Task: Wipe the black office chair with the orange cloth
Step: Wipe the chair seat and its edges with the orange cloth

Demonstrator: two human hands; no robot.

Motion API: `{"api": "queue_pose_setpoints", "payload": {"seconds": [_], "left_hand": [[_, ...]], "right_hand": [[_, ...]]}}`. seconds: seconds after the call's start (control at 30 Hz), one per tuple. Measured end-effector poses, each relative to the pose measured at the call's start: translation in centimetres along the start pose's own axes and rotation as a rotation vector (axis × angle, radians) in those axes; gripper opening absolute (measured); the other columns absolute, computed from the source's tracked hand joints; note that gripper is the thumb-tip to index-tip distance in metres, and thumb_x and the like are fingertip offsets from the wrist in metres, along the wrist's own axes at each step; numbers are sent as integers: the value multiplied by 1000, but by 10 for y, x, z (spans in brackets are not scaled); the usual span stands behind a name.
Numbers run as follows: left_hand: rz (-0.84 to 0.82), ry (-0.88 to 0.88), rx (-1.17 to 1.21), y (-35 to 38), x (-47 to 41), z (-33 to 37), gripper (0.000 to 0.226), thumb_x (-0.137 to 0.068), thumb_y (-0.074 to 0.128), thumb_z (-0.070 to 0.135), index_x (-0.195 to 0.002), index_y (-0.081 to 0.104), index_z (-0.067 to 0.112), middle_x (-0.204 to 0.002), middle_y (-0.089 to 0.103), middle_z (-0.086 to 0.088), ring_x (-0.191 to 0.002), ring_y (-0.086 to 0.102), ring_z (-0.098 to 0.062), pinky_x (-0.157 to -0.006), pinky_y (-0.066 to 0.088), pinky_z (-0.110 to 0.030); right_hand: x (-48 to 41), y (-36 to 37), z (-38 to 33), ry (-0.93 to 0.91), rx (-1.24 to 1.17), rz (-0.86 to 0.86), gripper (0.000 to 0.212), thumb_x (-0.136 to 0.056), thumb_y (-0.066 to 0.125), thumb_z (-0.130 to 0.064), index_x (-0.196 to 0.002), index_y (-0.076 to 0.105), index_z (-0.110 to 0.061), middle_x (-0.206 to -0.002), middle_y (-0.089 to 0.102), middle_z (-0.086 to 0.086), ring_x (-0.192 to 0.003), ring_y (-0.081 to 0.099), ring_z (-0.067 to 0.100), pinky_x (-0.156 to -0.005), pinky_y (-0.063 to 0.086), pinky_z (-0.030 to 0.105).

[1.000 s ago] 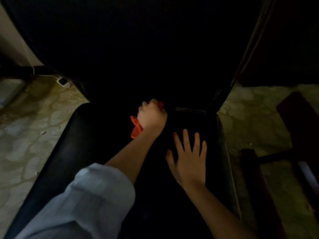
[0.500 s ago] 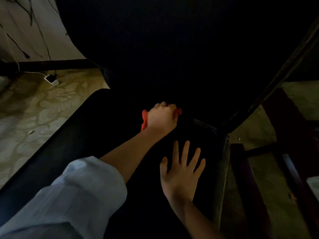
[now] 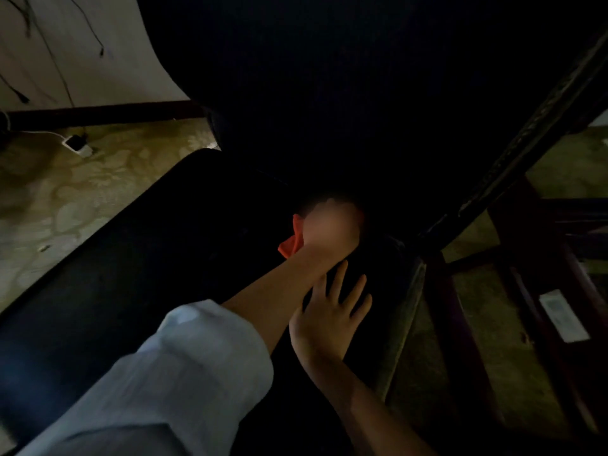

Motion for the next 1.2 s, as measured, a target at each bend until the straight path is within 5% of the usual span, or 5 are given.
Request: {"api": "queue_pose_setpoints", "payload": {"seconds": [0.17,0.43,0.73,1.03,1.2], "left_hand": [[-90,102,-118,1,-1,4,40,-93,45,34,-131,51,24,-125,52,-6,-114,49,-27,-81,44,-35],[15,-115,55,3,15,10,35,-89,49,27,-121,57,15,-115,55,-12,-108,51,-31,-74,41,-33],[-204,248,-8,38,39,66,36,-93,47,32,-129,51,33,-133,48,1,-118,48,-21,-86,48,-33],[65,-150,-29,7,18,19,33,-92,45,26,-122,57,15,-115,55,-11,-106,51,-29,-78,44,-35],[4,-69,60,24,23,36,33,-89,50,25,-119,60,18,-115,56,-10,-107,54,-29,-79,49,-35]], "right_hand": [[2,-30,30,-182,56,14,59,-77,35,-50,-114,67,-18,-114,67,10,-98,63,41,-78,52,48],[11,-19,87,-171,21,-174,101,-55,-21,-84,-147,-5,-46,-158,-15,-9,-144,-18,27,-115,-6,46],[12,-15,89,-150,-24,-220,96,-61,-10,-80,-148,3,-44,-158,-10,-9,-142,-22,25,-113,-15,43],[1,-18,94,-251,-121,-193,97,-59,-6,-88,-147,1,-46,-158,-7,-12,-141,-21,17,-112,-13,38],[1,-16,93,-291,-176,-203,112,-49,-16,-93,-147,4,-44,-158,-8,-12,-133,-28,12,-108,-19,36]]}}
Point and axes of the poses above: each hand's wrist, its own x-axis away from the middle knuckle, its own y-axis out of the palm, z = x × y, the point moved 9 cm from there along -x, towards the middle knuckle
